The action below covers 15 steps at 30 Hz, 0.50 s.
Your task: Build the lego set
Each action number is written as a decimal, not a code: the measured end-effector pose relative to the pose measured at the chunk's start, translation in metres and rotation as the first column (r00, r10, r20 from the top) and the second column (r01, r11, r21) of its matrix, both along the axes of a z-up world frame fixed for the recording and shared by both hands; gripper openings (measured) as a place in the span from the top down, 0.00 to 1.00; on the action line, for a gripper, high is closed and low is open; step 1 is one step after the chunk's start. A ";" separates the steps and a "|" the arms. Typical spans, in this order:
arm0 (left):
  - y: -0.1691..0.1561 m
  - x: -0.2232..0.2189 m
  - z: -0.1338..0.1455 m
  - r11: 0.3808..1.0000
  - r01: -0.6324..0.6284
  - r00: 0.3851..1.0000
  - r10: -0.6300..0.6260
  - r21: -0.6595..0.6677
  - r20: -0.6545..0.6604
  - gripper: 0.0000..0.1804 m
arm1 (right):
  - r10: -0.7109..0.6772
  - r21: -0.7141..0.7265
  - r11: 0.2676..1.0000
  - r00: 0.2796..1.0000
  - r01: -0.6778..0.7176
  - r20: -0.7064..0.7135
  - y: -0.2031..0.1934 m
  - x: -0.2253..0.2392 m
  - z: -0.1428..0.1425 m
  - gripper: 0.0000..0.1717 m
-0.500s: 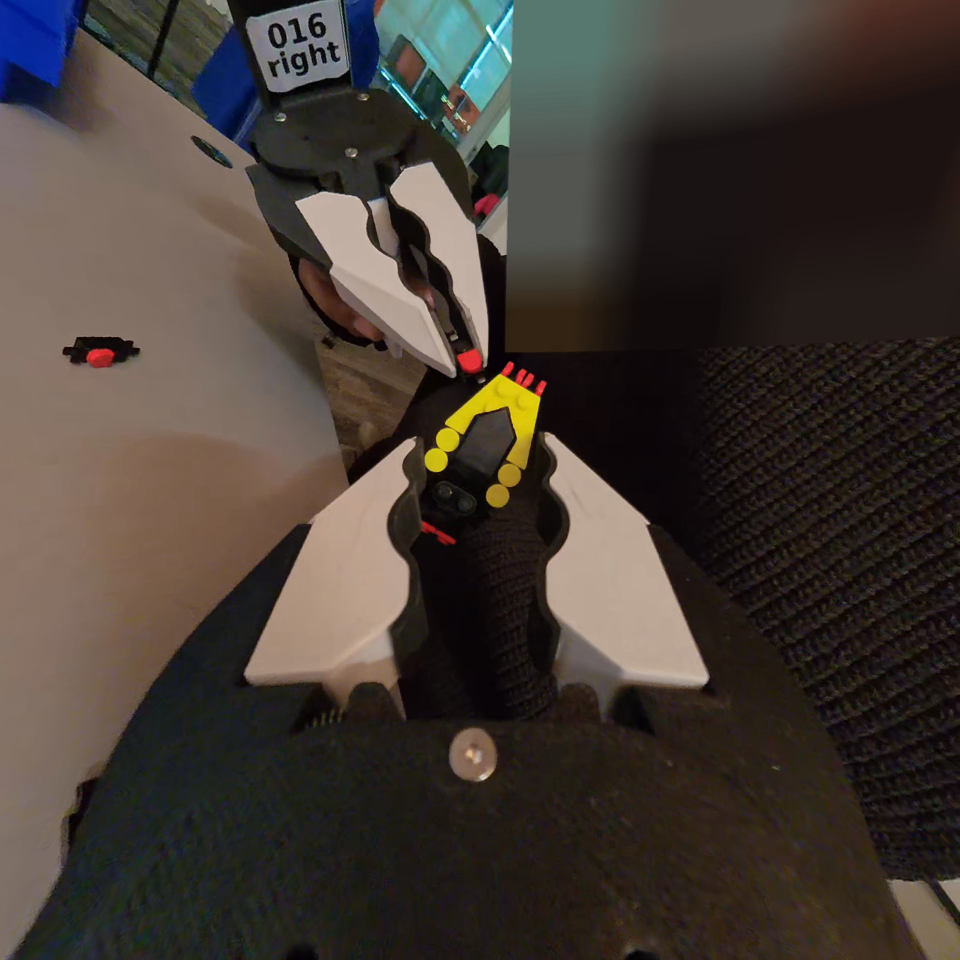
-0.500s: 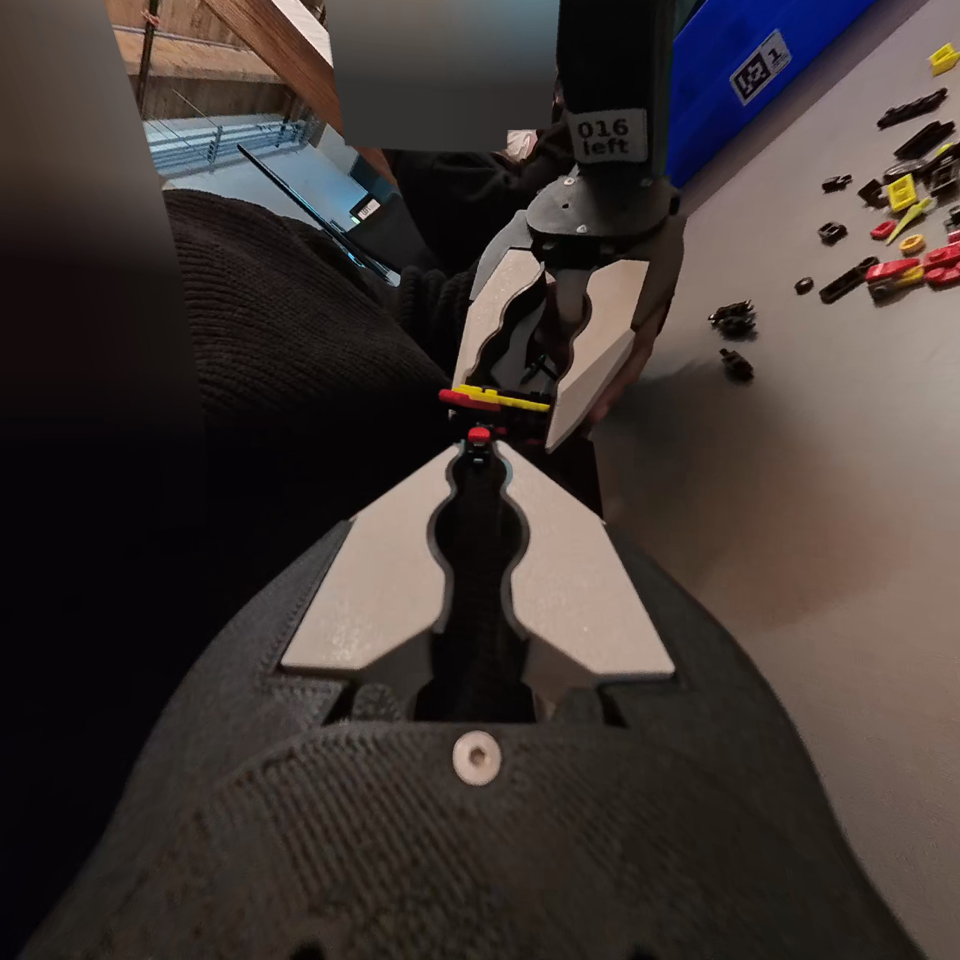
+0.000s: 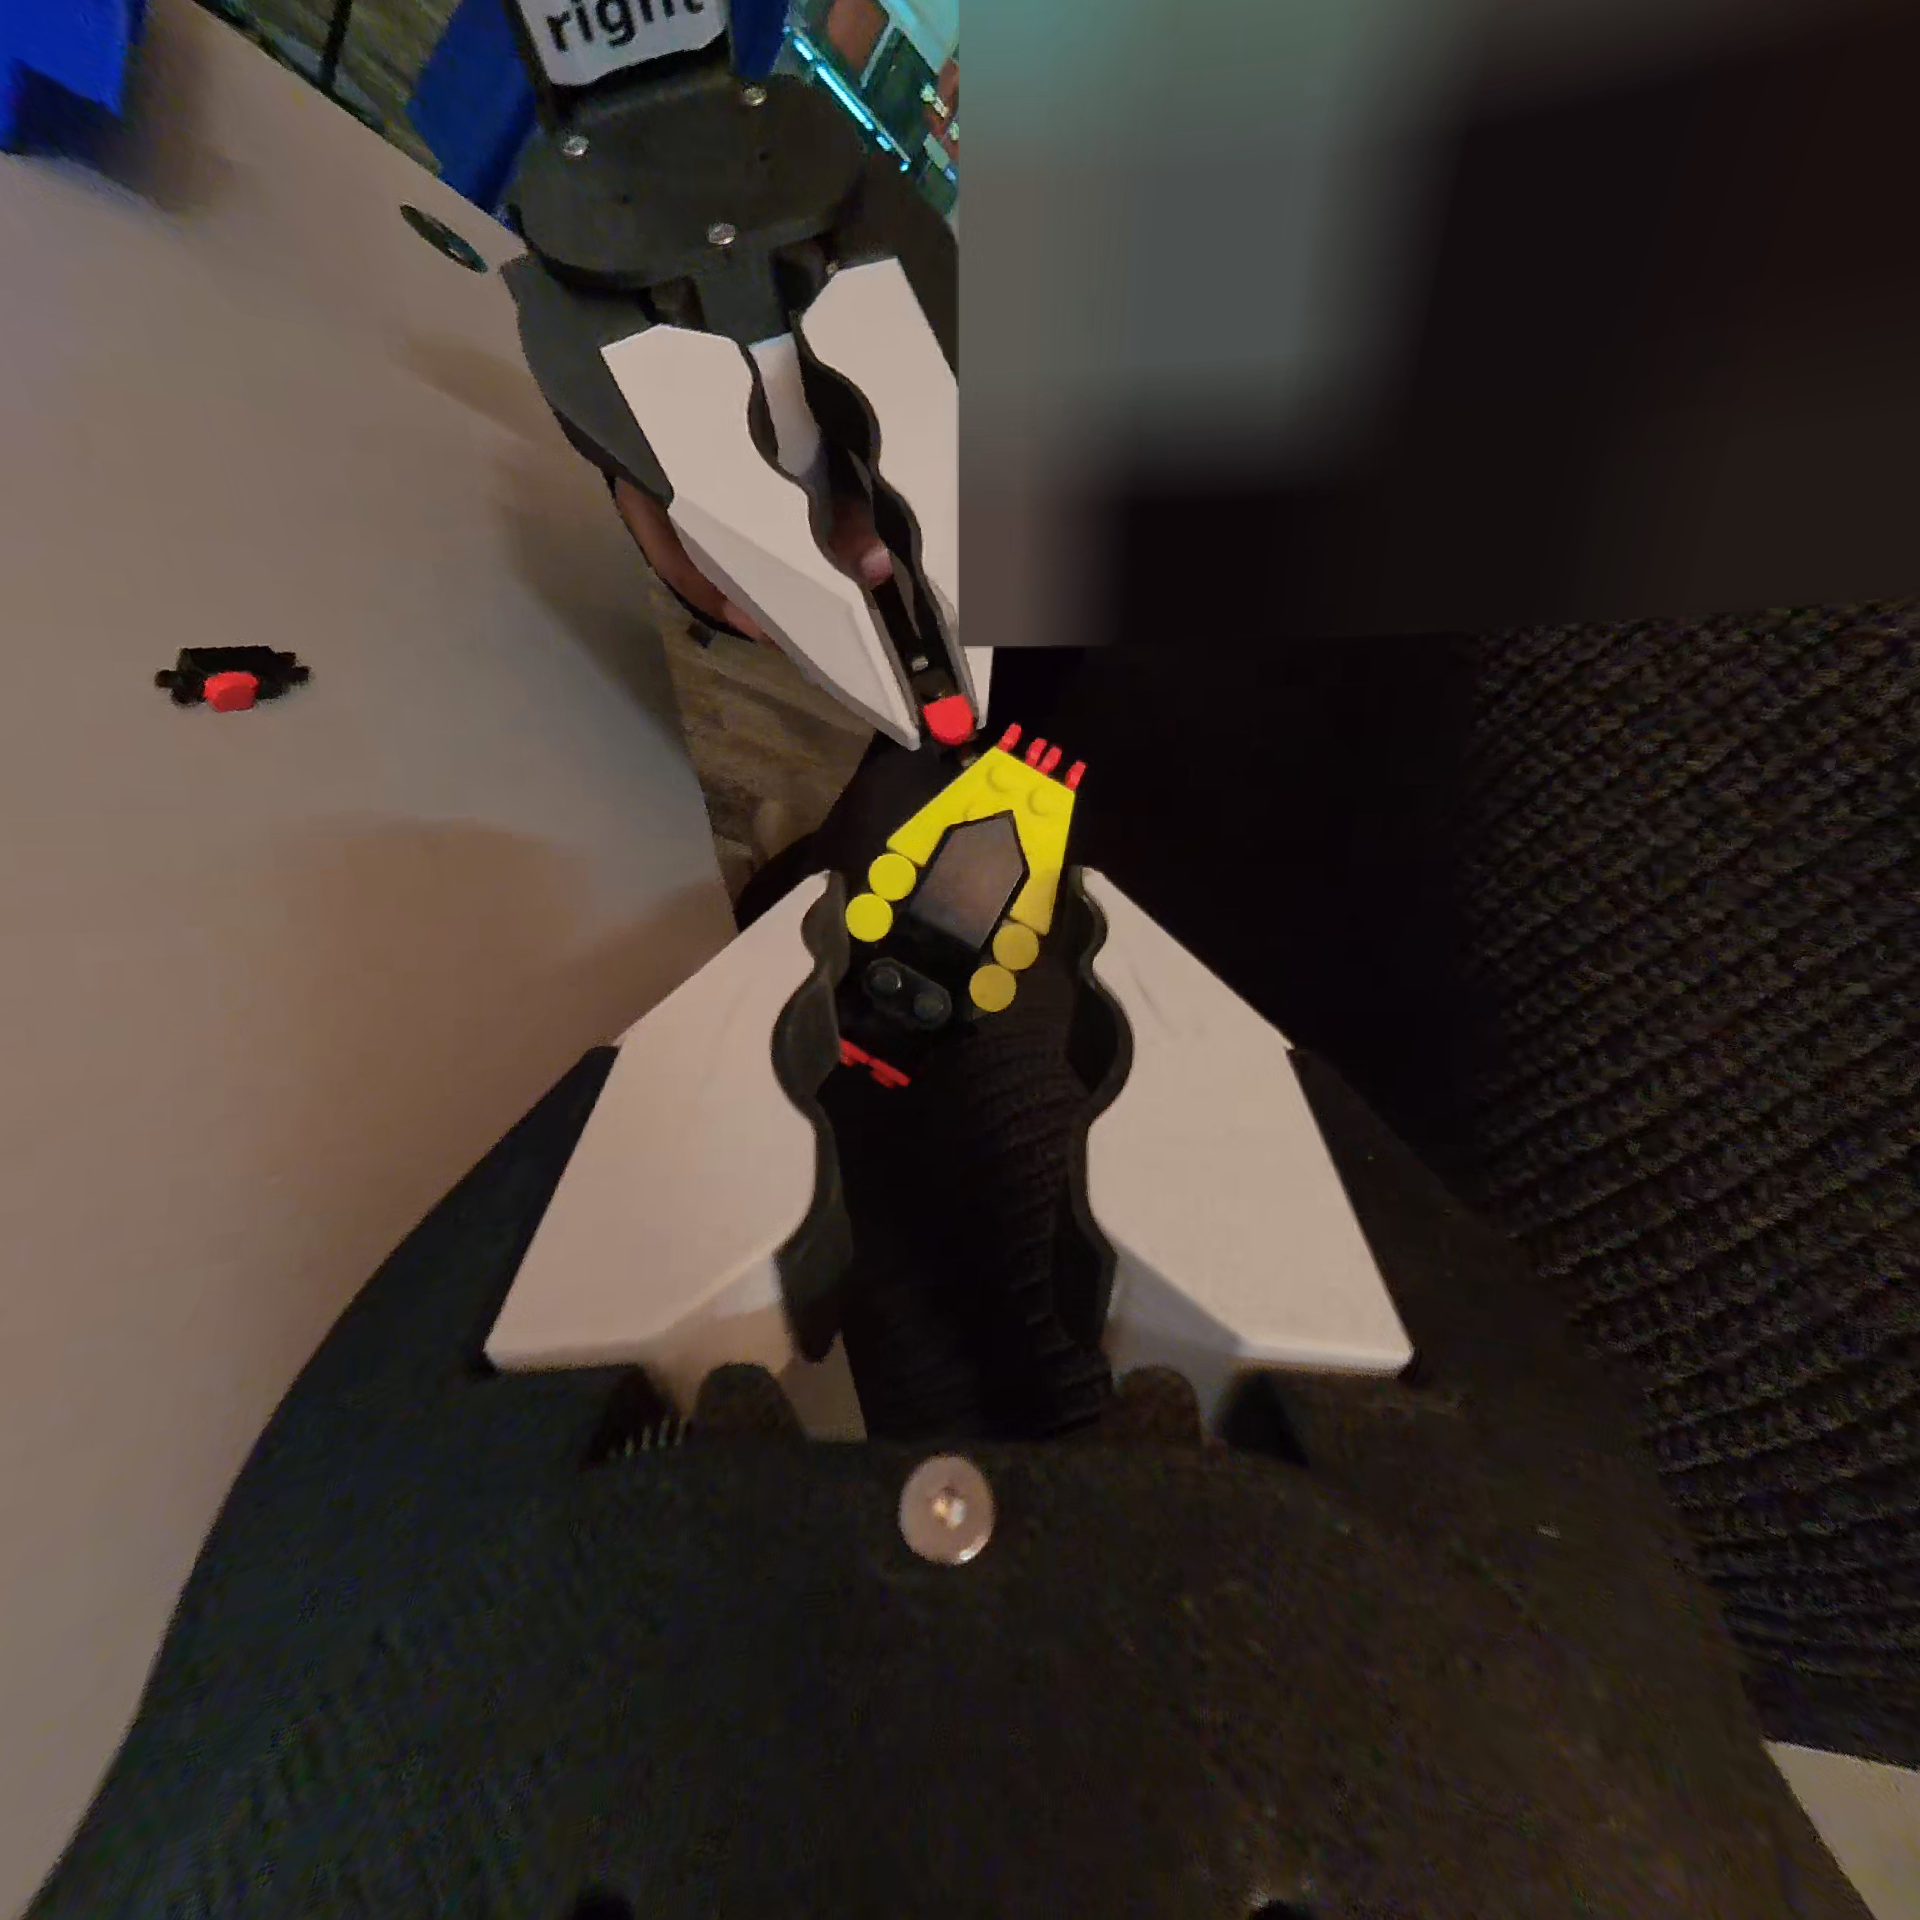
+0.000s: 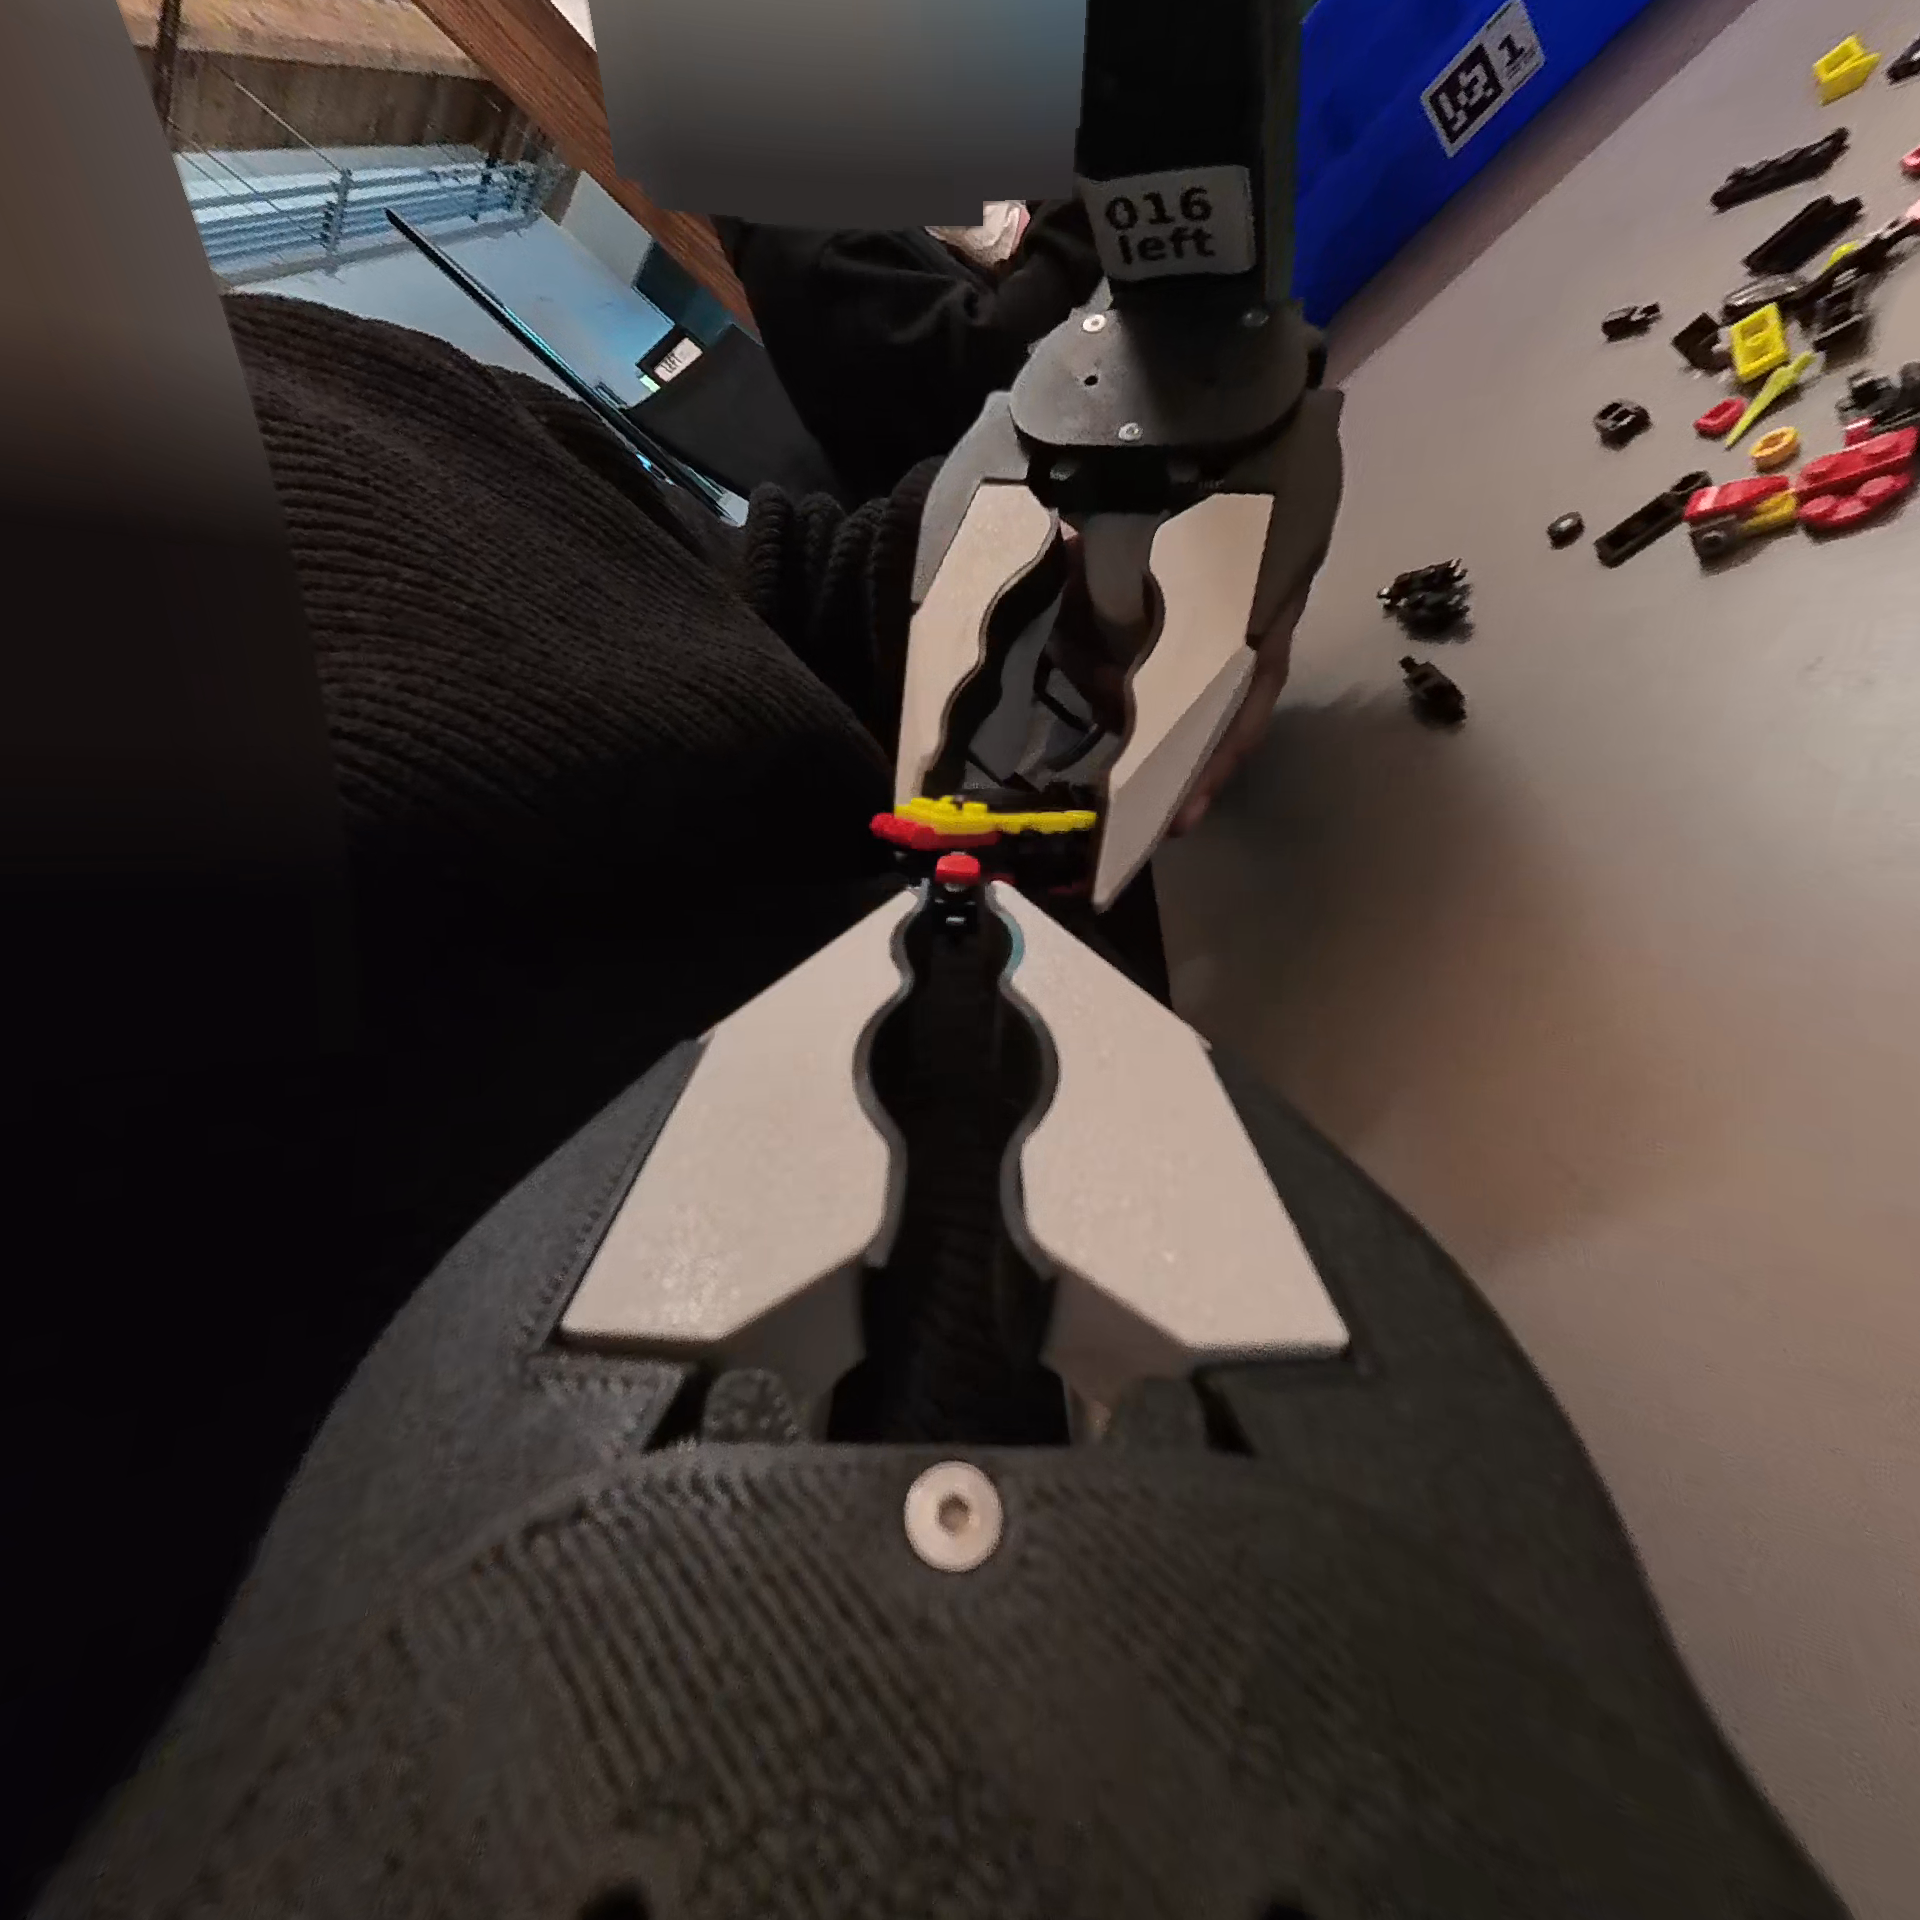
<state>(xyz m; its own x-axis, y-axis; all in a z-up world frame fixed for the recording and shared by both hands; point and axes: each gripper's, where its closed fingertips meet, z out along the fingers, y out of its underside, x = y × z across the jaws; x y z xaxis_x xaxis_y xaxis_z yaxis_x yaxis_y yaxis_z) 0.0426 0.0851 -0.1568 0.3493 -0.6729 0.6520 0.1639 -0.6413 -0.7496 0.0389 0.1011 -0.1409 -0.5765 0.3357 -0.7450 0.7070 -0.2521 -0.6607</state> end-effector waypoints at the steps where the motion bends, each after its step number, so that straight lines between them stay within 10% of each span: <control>1: 0.001 -0.001 -0.002 1.000 -0.002 1.000 0.002 0.000 -0.016 0.78 | -0.004 0.016 1.000 1.000 0.004 0.003 0.001 -0.001 -0.002 0.97; 8: 0.014 -0.023 -0.045 0.999 -0.012 0.924 0.029 0.048 -0.380 0.80 | -0.113 0.190 0.976 0.993 0.107 0.022 0.029 -0.012 -0.028 0.97; 12: 0.020 -0.041 -0.083 0.998 0.021 0.757 0.021 0.056 -0.653 0.79 | -0.132 0.223 0.967 0.991 0.123 0.028 0.031 -0.014 -0.034 0.97; 15: 0.024 -0.039 -0.081 0.998 0.033 0.753 0.015 0.061 -0.657 0.79 | -0.131 0.257 0.959 0.991 0.118 0.034 0.030 -0.015 -0.039 0.97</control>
